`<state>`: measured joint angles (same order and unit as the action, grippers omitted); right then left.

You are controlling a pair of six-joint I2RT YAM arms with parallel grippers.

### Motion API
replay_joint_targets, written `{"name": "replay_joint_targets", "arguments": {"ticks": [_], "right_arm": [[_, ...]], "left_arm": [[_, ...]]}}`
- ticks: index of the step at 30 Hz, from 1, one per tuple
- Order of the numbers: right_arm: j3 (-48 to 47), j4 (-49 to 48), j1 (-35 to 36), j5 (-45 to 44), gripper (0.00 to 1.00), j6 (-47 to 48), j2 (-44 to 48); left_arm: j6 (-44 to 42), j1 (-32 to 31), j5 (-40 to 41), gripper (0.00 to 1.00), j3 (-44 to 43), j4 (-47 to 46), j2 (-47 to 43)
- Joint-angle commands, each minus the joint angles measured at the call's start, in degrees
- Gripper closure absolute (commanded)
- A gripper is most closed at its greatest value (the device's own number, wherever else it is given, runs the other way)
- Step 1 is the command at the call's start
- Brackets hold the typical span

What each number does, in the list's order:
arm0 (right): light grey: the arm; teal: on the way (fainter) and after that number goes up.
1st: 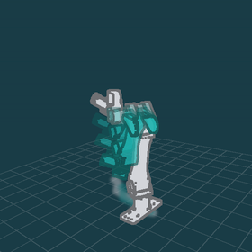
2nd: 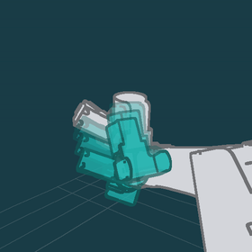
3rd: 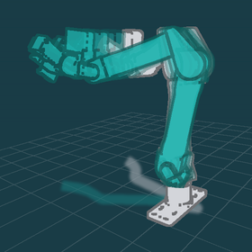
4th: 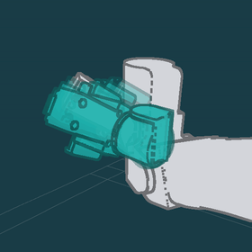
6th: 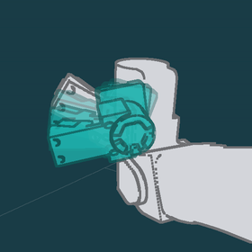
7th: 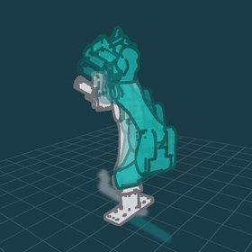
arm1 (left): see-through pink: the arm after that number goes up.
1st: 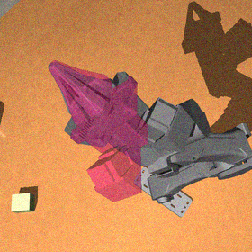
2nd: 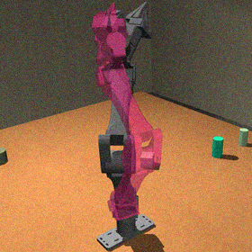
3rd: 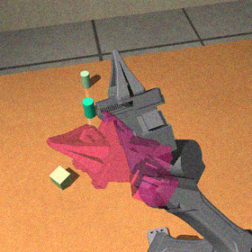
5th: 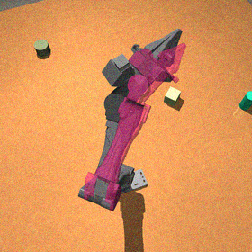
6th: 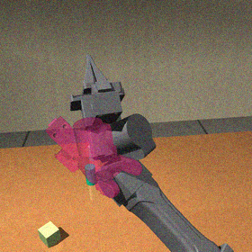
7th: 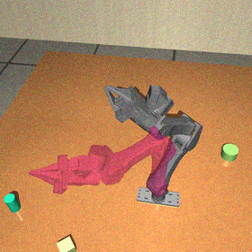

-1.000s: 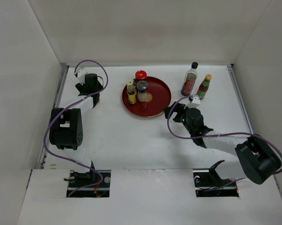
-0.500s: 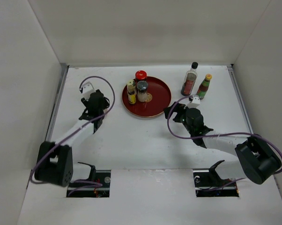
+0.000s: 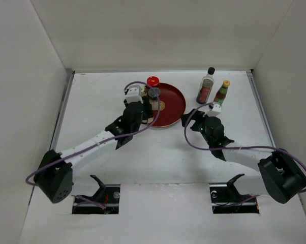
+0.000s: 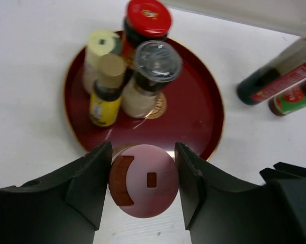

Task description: Organize the condiment bottles

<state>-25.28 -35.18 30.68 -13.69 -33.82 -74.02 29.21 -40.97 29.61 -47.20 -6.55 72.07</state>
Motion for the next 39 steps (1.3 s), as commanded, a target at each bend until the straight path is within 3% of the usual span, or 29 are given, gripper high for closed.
{"name": "replay_joint_targets", "arguments": {"ticks": [1, 5, 9, 11, 14, 17, 19, 21, 22, 25, 28, 32, 36, 39], "right_arm": [[0.7, -3.5, -1.4, -1.9, 0.03, 0.6, 2.8], [1.0, -3.1, -1.6, -1.9, 0.1, 0.8, 3.8], [1.2, -3.1, -2.1, -2.0, 0.29, 0.8, 4.1], [1.4, -3.2, -2.1, -2.1, 0.45, 0.8, 4.3], [1.3, -2.8, -1.8, -3.4, 0.84, 0.8, 4.9], [0.5, -1.0, -1.6, -4.0, 0.97, 1.3, 5.5], [0.3, -1.6, -0.9, -4.8, 0.97, 2.0, 5.4], [0.1, -2.3, -0.4, -5.5, 0.93, 2.5, 4.9], [0.3, -2.8, -0.1, -6.0, 0.86, 2.5, 5.0], [0.7, -3.2, 0.1, -7.7, 0.46, 3.3, 6.6], [-0.8, -1.0, 1.0, -8.2, 0.26, 4.2, 8.9], [-6.1, 4.7, 2.7, -9.4, 0.17, 6.3, 11.1], [-15.6, 12.6, 2.3, -11.9, 0.15, 10.3, 10.4], [-24.0, 18.6, -1.9, -13.1, 0.15, 13.9, 7.8]], "left_arm": [[-2.4, -1.3, -0.3, 0.71, -6.4, -7.6, 5.6], [-2.9, -0.6, -2.2, 0.71, -9.7, -9.4, 12.8], [-3.0, 0.1, -3.0, 0.71, -10.8, -10.2, 18.4], [-3.2, 0.1, -2.3, 0.71, -10.5, -11.3, 20.4], [-3.8, 0.6, -1.7, 0.7, -10.1, -12.6, 23.2], [-5.0, 1.1, -0.1, 0.69, -9.9, -13.8, 25.6], [-5.0, 1.2, 0.1, 0.67, -9.3, -14.9, 26.2], [-5.0, 1.1, 0.1, 0.57, -8.4, -15.9, 26.3], [-5.0, 1.0, 0.1, 0.49, -7.9, -16.1, 25.9], [-4.9, 0.3, 0.2, 0.25, -6.6, -16.0, 23.6], [-5.0, -1.0, 0.3, 0.1, -4.4, -16.4, 18.6], [-5.0, -2.4, 0.5, 0.0, -0.5, -16.8, 9.3], [-4.5, -2.9, 1.3, 0.0, 8.6, -22.3, -3.5], [-2.7, -2.9, 6.8, 0.0, 18.8, -28.0, -15.1]]}}
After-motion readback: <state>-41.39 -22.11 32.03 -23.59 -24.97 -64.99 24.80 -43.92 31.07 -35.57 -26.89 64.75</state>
